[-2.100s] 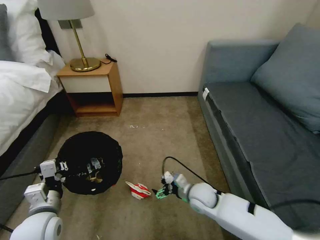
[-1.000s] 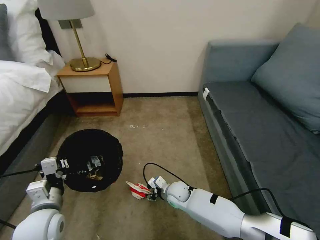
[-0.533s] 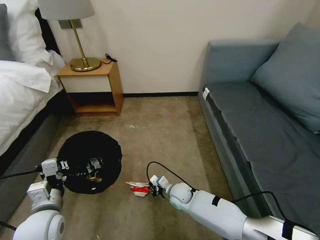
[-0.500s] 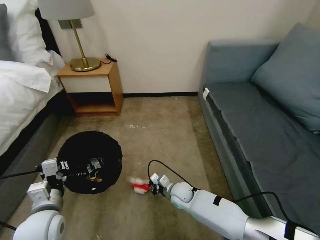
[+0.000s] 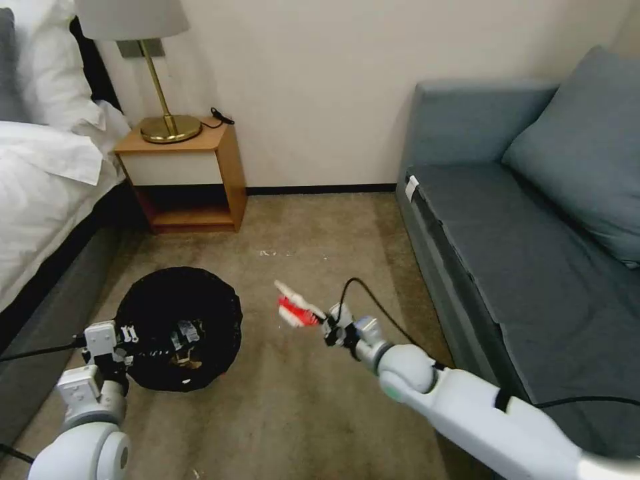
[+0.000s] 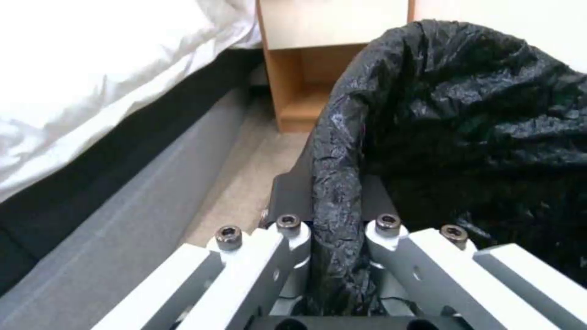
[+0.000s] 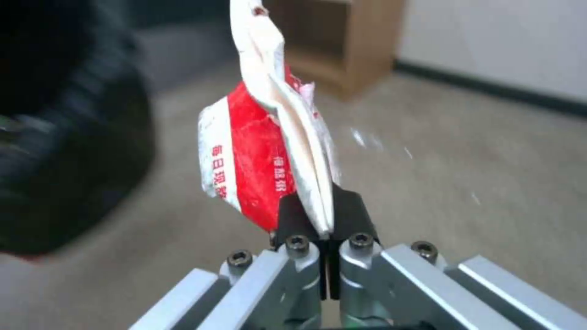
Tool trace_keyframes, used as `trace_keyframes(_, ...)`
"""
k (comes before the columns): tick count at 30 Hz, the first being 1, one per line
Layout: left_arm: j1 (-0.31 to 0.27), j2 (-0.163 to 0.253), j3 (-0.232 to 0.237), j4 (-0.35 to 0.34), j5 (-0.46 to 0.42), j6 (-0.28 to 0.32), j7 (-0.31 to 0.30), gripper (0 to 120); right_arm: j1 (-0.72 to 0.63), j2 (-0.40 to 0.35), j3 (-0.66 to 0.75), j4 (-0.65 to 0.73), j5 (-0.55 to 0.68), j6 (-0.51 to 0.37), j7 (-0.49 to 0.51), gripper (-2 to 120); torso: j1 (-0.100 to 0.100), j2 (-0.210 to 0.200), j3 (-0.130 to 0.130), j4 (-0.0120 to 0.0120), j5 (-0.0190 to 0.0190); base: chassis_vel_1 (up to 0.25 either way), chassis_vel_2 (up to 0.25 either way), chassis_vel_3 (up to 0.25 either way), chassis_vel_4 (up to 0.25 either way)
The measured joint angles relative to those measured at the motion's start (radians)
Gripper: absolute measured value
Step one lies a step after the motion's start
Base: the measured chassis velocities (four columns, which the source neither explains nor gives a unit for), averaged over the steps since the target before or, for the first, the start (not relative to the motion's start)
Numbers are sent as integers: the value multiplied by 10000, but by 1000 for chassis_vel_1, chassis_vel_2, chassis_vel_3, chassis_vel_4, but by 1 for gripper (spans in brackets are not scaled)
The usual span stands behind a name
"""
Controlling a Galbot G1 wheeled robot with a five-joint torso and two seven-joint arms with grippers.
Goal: Pick up the trash bin, then pick up the garbage on the floor and place it into the trash bin.
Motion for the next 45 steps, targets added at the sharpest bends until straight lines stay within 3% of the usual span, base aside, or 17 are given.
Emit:
trace_keyframes(4, 167, -107, 72, -185, 268, -112, 4, 7, -2, 23, -143, 409, 10, 613, -618, 0, 0, 0, 0, 1, -2, 0, 0, 0, 0)
trace_keyframes(11, 338, -320, 220, -637, 614, -178, 50, 7, 264, 821, -778, -19, -121, 1447, -1559, 0, 0, 0, 0, 3, -1, 0, 0, 0, 0)
trace_keyframes(18, 513, -536, 365, -1027, 649, -105, 114, 7, 886, 1039, -1343, -492, -473, 1311, -2227, 0, 0, 0, 1, 2, -2, 0, 0, 0, 0)
trace_keyframes(23, 563, -830, 459, -1094, 736, -93, 193, 7, 1177, 1190, -1689, -598, -689, 1053, -2310, 0, 0, 0, 1, 2, -3, 0, 0, 0, 0)
trace_keyframes(29, 572, -885, 497, -1097, 744, -56, 275, 7, 1324, 1421, -1798, -667, -677, 768, -2292, 0, 0, 0, 1, 3, -2, 0, 0, 0, 0)
trace_keyframes(32, 564, -903, 507, -1093, 736, -19, 310, 7, 1420, 1531, -1779, -715, -454, 638, -2728, 13, -1, 0, 1, 2, -2, 0, 0, 0, 0)
trace_keyframes(36, 561, -904, 507, -1074, 730, -11, 320, 7, 1452, 1558, -1767, -716, -342, 650, -2831, 17, 0, -1, 1, 2, -2, 0, 0, 0, 0)
trace_keyframes(38, 547, -898, 495, -1038, 704, 6, 335, 7, 1502, 1605, -1683, -713, -82, 785, -3018, 35, 0, 0, 1, 2, -3, 0, 0, 0, 0)
trace_keyframes(42, 545, -889, 461, -1035, 690, 9, 337, 7, 1480, 1608, -1518, -644, 74, 967, -3023, 46, 0, 0, 1, 2, -3, 0, 0, 0, 0)
trace_keyframes(44, 545, -889, 461, -1035, 690, 9, 337, 7, 1480, 1608, -1518, -644, 74, 967, -3023, 46, 0, 0, 1, 2, -3, 0, 0, 0, 0)
trace_keyframes(45, 547, -880, 417, -1034, 656, 9, 337, 7, 1337, 1592, -1259, -521, 119, 1169, -2994, 56, 0, 0, 1, 2, -2, 0, 0, 0, 0)
